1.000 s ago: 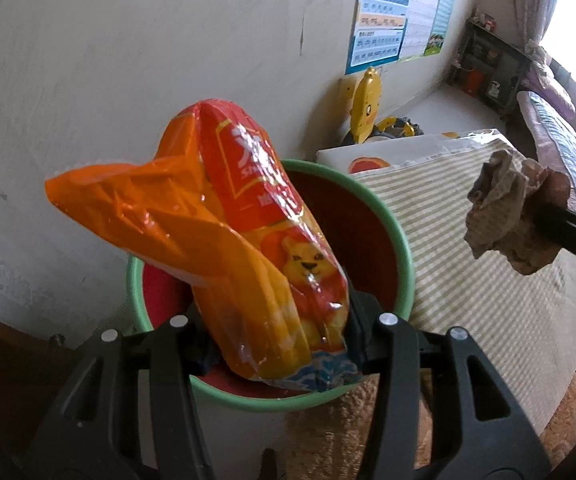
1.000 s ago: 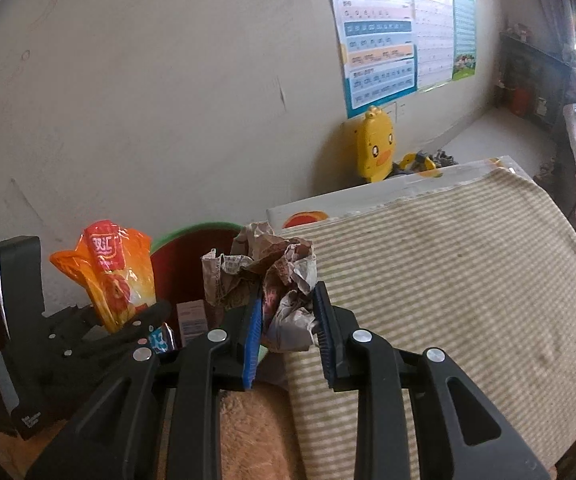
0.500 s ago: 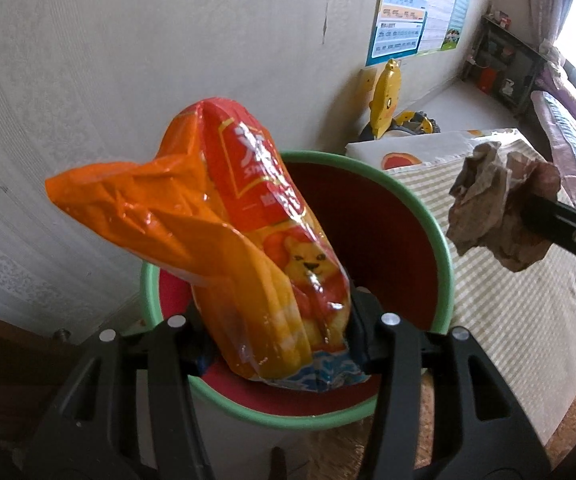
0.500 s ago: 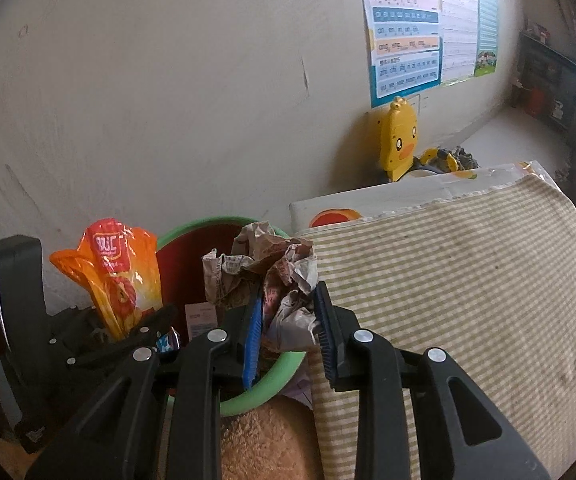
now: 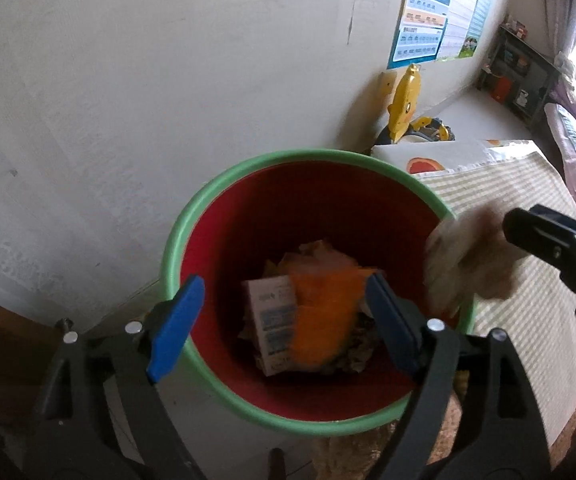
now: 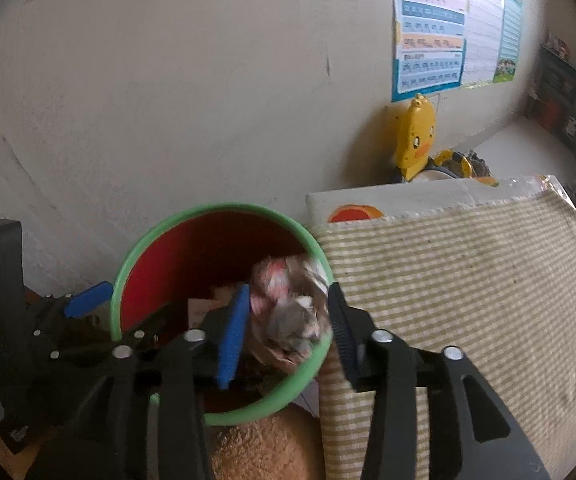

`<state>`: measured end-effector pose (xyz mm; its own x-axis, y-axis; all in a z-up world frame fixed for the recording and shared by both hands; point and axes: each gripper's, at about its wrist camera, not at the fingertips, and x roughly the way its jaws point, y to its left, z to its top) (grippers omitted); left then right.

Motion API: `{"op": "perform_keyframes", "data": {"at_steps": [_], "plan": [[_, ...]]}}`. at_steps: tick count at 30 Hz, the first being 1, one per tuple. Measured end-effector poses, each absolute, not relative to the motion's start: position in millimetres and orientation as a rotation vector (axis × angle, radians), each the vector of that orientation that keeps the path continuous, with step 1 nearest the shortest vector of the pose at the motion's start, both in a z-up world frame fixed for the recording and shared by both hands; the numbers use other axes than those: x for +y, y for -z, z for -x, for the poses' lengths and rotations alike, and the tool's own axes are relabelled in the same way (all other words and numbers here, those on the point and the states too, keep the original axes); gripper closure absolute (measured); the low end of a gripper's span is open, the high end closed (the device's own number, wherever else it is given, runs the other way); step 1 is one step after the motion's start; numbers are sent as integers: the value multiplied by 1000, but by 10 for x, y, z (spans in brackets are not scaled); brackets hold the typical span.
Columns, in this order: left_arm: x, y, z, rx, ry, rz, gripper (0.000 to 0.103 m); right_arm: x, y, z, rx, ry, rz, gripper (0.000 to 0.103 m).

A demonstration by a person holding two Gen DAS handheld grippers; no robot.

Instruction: Collect trash

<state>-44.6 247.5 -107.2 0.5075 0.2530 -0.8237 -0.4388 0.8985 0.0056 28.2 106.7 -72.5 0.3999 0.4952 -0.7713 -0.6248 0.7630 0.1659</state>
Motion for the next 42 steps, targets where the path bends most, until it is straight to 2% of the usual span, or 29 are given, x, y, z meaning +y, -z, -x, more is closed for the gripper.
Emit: {"op": "perform_keyframes", "data": {"at_steps": [5,15,22,30,39,42], "plan": [[2478,1035,514,948,-428,212,22,1085,696,-257,898,-719,162,53],[2194,776,500,891,-385,166,19,381,642,-218,876,-597,109,31],[1527,412,357,799,-267,104,7,-611,493,-181,848,-408,-34,21],[539,-89,234,651,-116,44,5,-1667,34,136,659,-185,-125,9],[-300,-724,380,395,-119,-14,5,-2292,-385,681,320,-67,-84,8],[-402,-865,445,362,-103,7,5,-2409,-389,702,328,-31,-93,8]]}}
